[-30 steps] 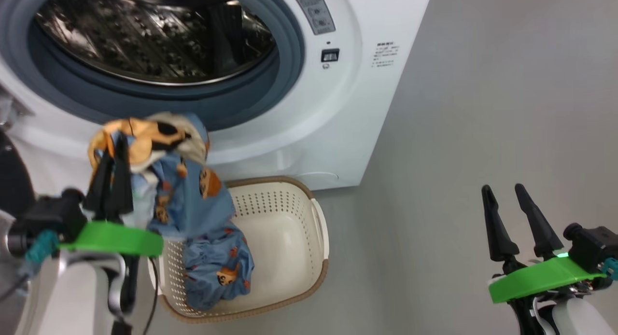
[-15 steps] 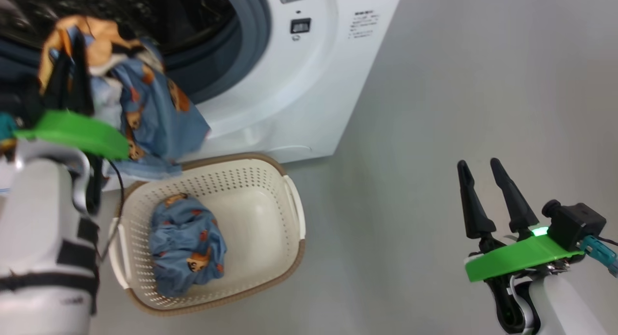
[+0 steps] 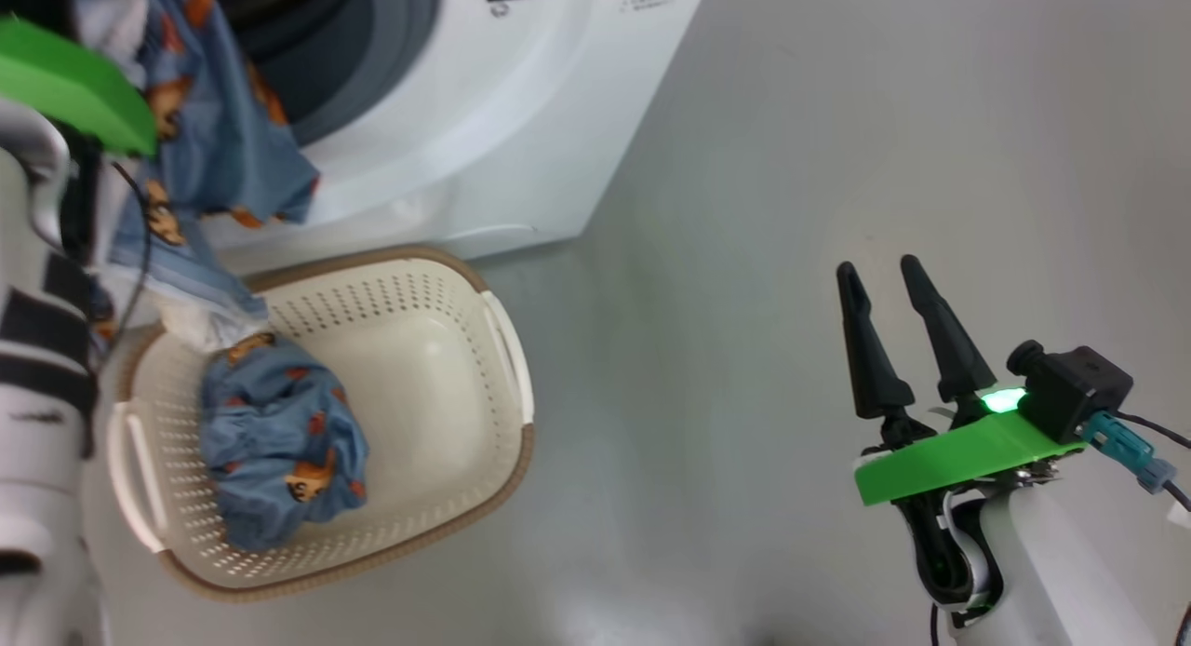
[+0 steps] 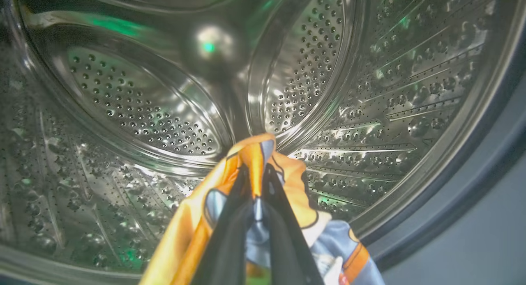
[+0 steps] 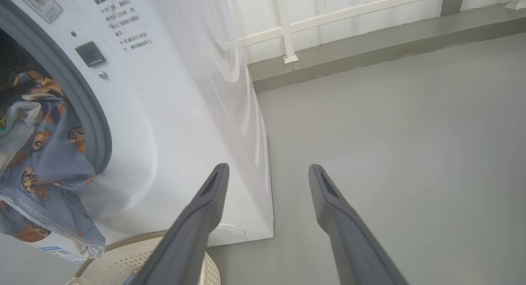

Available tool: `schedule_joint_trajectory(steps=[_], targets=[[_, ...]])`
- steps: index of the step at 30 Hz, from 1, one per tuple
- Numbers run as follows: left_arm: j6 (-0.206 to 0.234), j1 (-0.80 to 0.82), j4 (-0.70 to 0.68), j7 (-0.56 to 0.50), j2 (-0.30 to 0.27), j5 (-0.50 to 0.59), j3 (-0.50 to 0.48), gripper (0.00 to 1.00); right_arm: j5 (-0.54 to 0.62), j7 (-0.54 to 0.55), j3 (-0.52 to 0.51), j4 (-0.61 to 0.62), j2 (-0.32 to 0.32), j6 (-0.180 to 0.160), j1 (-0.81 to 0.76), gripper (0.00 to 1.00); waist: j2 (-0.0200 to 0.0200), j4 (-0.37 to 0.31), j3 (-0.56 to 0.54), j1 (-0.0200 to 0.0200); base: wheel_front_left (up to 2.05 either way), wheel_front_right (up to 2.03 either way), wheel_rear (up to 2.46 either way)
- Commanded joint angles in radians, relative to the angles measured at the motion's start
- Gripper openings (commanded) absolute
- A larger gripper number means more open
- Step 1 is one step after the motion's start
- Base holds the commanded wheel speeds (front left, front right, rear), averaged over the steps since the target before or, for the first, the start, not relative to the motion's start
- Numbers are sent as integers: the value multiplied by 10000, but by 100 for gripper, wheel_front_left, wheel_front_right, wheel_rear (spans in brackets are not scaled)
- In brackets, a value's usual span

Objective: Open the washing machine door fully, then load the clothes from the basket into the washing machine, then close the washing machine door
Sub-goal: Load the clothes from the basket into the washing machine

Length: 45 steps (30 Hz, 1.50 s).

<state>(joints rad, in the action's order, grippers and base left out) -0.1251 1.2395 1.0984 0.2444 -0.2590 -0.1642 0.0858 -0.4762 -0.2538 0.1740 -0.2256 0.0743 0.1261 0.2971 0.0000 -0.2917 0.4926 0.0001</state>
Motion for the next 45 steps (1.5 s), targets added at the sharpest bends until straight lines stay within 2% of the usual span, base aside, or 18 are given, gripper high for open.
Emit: schedule_joint_trajectory(steps=[1, 9, 14, 17, 25, 27, 30, 31, 34, 35, 39, 45], targets=[[39, 289, -136, -51, -460, 138, -64, 0, -92, -80, 222, 228, 21, 46, 82, 100, 0, -347, 400, -1, 0, 0, 0], [123, 1540, 1000, -93, -803, 281, 168, 0, -169, -80, 465, 277, -131, 46, 370, 100, 0, -723, 1012, -1, 0, 0, 0], [242, 2207, 988, 77, -997, 408, 327, 0, -205, -80, 514, 323, -187, 46, 506, 100, 0, -840, 1341, -1, 0, 0, 0], [319, 2552, 553, 155, -1071, 490, 408, 0, -214, -80, 485, 360, -208, 46, 560, 100, 0, -854, 1497, -1, 0, 0, 0], [615, 2308, -2456, 171, -1243, 453, 5, 0, -308, -80, 521, 433, -235, 46, 770, 100, 0, -848, 1847, -1, 0, 0, 0], [620, 2075, -2740, 171, -1270, 488, -57, 0, -400, -80, 567, 472, -237, 46, 824, 100, 0, -849, 1889, -1, 0, 0, 0], [559, 1766, -2351, 172, -1293, 544, -26, 0, -470, -80, 610, 494, -238, 46, 849, 100, 0, -836, 1887, -1, 0, 0, 0], [530, 1698, -2090, 172, -1289, 580, 31, 8, -479, -80, 619, 491, -238, 46, 846, 100, 0, -828, 1870, -1, 0, 0, 0], [492, 1645, -1392, 172, -1250, 632, 141, 48, -493, -80, 621, 469, -239, 46, 820, 100, 0, -789, 1806, -1, 0, 0, 0], [465, 1640, -1054, 173, -1211, 599, 155, 98, -494, -80, 630, 456, -239, 46, 805, 100, 0, -776, 1766, -1, 0, 0, 0], [440, 1791, 147, 63, -1123, 615, 307, 100, -447, -80, 639, 399, -239, 46, 757, 100, 0, -709, 1600, -1, 0, 0, 0], [437, 1923, 993, 102, -983, 501, 345, 100, -317, -80, 598, 362, -240, 46, 728, 100, 0, -596, 1384, -1, 0, 0, 0]])
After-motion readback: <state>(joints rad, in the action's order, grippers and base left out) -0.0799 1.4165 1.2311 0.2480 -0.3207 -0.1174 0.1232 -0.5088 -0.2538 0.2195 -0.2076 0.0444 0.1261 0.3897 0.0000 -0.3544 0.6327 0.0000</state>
